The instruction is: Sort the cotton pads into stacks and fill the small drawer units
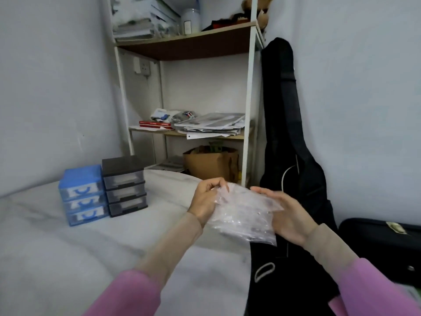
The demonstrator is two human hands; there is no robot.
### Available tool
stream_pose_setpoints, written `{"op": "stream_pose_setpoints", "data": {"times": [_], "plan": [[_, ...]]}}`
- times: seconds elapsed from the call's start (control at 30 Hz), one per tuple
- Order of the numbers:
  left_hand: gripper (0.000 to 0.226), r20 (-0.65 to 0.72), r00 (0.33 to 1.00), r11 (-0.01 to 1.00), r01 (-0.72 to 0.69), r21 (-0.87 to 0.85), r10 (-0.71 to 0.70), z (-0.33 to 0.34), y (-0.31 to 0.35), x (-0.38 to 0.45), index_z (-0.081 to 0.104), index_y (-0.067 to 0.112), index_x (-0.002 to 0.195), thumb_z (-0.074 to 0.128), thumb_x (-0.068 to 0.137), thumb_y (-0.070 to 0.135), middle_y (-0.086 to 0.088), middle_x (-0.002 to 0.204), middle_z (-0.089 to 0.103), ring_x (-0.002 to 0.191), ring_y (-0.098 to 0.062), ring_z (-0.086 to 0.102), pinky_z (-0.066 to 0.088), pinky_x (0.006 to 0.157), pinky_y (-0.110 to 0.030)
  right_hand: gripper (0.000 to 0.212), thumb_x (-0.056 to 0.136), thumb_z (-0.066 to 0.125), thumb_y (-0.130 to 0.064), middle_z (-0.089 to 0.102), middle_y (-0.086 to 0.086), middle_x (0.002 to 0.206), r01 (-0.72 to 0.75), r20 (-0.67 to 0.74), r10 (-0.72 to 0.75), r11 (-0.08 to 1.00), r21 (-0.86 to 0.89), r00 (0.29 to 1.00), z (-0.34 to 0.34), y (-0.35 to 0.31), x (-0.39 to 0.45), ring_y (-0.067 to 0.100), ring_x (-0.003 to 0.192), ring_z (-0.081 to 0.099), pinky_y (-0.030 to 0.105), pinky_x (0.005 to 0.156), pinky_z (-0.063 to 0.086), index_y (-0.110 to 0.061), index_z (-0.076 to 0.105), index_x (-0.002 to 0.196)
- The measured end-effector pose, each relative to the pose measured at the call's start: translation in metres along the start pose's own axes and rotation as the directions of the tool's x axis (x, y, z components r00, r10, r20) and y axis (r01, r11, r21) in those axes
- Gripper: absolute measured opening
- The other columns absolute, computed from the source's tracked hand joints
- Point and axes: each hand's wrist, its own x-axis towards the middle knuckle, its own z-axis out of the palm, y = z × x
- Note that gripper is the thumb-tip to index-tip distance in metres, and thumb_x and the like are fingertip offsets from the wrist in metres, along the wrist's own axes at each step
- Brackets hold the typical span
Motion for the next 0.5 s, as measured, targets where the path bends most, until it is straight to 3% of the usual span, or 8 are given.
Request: {"op": "stream_pose_setpoints", "data": {"times": [0.07, 0.13, 0.2, 0.3, 0.4, 0.5], "plan": [[0.027, 0.032, 0.999, 1.0, -0.006, 0.02, 0.005, 0.018, -0.006, 0.001, 0.056, 0.013, 0.054, 0.048, 0.071, -0.006, -0.001, 0.063, 0.052, 0.066, -0.016, 0.051, 0.046, 0.061, -0.02, 0.054, 0.069, 0.064, 0.0, 0.063, 0.01, 0.101, 0.003, -0.107, -0.019, 0.989, -0.149, 0.994, -0.014, 0.004, -0.008, 0.023, 0.083, 0.061, 0.032, 0.067, 0.052, -0.014, 0.056, 0.12], [0.032, 0.066, 0.997, 0.998, 0.034, 0.054, -0.038, 0.035, -0.014, 0.002, 0.062, 0.013, 0.066, 0.041, 0.081, -0.006, -0.007, 0.082, 0.06, 0.084, -0.026, 0.057, 0.052, 0.079, -0.032, 0.049, 0.078, 0.053, 0.013, 0.063, 0.013, 0.096, 0.062, -0.22, -0.113, 0.972, -0.225, 0.969, -0.028, 0.007, -0.016, 0.02, 0.074, 0.061, 0.027, 0.062, 0.052, -0.008, 0.053, 0.123], [0.04, 0.063, 0.995, 0.987, 0.071, 0.147, -0.081, 0.05, -0.022, 0.0, 0.064, 0.017, 0.095, 0.035, 0.087, -0.008, -0.007, 0.107, 0.059, 0.103, -0.024, 0.055, 0.048, 0.091, -0.032, 0.043, 0.081, 0.048, 0.017, 0.063, 0.012, 0.088, 0.088, -0.363, -0.207, 0.944, -0.319, 0.909, -0.041, 0.01, -0.023, 0.016, 0.065, 0.062, 0.022, 0.054, 0.051, -0.005, 0.055, 0.117], [0.046, 0.044, 0.992, 0.918, 0.096, 0.384, -0.122, 0.067, -0.039, -0.009, 0.045, 0.014, 0.133, 0.042, 0.09, -0.001, -0.006, 0.128, 0.052, 0.119, -0.021, 0.049, 0.041, 0.1, -0.03, 0.034, 0.078, 0.054, 0.015, 0.064, 0.021, 0.092, 0.057, -0.521, -0.355, 0.862, -0.503, 0.776, -0.063, 0.018, -0.031, 0.023, 0.073, 0.06, 0.022, 0.057, 0.049, -0.005, 0.06, 0.105], [0.049, 0.066, 0.98, 0.731, 0.094, 0.676, -0.187, 0.08, -0.056, -0.026, 0.039, 0.01, 0.138, 0.05, 0.09, 0.009, -0.01, 0.137, 0.046, 0.125, -0.026, 0.043, 0.037, 0.106, -0.036, 0.038, 0.081, 0.053, 0.011, 0.06, 0.009, 0.105, -0.073, -0.561, -0.539, 0.677, -0.732, 0.628, -0.071, 0.035, -0.045, 0.021, 0.096, 0.056, 0.021, 0.082, 0.041, -0.006, 0.059, 0.114], [0.053, 0.103, 0.963, 0.526, 0.046, 0.849, -0.25, 0.086, -0.065, -0.05, 0.031, 0.005, 0.14, 0.051, 0.092, 0.015, -0.011, 0.146, 0.031, 0.136, -0.026, 0.028, 0.028, 0.111, -0.034, 0.038, 0.075, 0.049, 0.013, 0.058, 0.003, 0.098, -0.156, -0.357, -0.702, 0.336, -0.929, 0.617, -0.071, 0.067, -0.063, 0.022, 0.092, 0.056, 0.021, 0.074, 0.038, -0.011, 0.063, 0.101]]}}
